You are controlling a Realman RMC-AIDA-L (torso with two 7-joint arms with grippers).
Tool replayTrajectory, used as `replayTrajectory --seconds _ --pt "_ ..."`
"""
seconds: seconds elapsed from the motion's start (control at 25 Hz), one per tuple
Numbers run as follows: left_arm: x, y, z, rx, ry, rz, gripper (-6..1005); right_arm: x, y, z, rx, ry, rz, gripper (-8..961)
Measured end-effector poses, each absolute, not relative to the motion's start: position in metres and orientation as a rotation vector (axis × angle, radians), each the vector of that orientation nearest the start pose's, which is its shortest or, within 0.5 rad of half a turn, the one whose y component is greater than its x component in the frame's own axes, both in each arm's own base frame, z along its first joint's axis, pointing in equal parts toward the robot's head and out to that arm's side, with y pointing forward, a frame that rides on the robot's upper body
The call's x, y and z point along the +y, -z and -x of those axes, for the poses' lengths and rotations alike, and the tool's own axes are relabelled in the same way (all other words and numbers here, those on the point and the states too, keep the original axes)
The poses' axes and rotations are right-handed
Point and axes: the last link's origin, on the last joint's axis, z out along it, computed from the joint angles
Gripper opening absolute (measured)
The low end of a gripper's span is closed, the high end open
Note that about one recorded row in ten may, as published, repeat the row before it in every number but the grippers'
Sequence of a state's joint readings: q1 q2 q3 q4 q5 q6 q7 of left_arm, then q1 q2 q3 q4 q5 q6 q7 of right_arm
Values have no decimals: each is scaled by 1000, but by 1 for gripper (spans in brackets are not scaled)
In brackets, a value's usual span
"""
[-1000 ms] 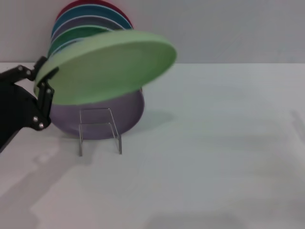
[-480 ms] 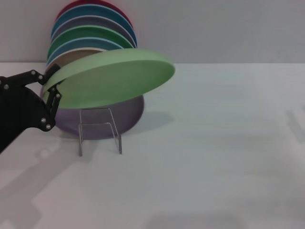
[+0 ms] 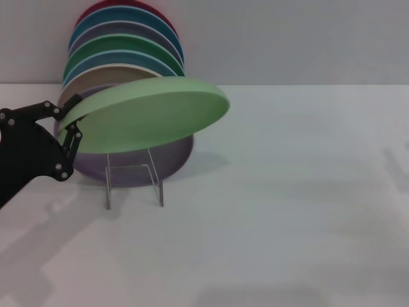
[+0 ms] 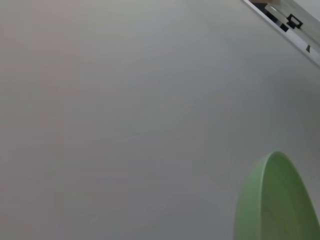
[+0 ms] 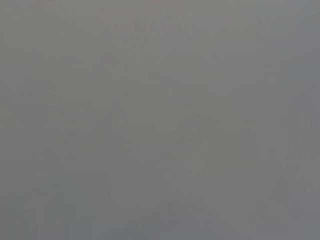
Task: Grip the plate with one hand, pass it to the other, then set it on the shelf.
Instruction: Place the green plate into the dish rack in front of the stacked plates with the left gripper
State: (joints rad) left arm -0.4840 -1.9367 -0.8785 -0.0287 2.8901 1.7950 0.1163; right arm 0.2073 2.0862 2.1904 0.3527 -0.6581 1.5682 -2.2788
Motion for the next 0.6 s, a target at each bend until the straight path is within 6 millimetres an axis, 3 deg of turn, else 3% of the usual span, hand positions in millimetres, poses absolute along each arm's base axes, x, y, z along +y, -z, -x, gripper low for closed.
replayTrajectory --seconds 0.6 --pt "297 -22 283 460 781 1935 137 271 -63 -326 543 -1295 1564 620"
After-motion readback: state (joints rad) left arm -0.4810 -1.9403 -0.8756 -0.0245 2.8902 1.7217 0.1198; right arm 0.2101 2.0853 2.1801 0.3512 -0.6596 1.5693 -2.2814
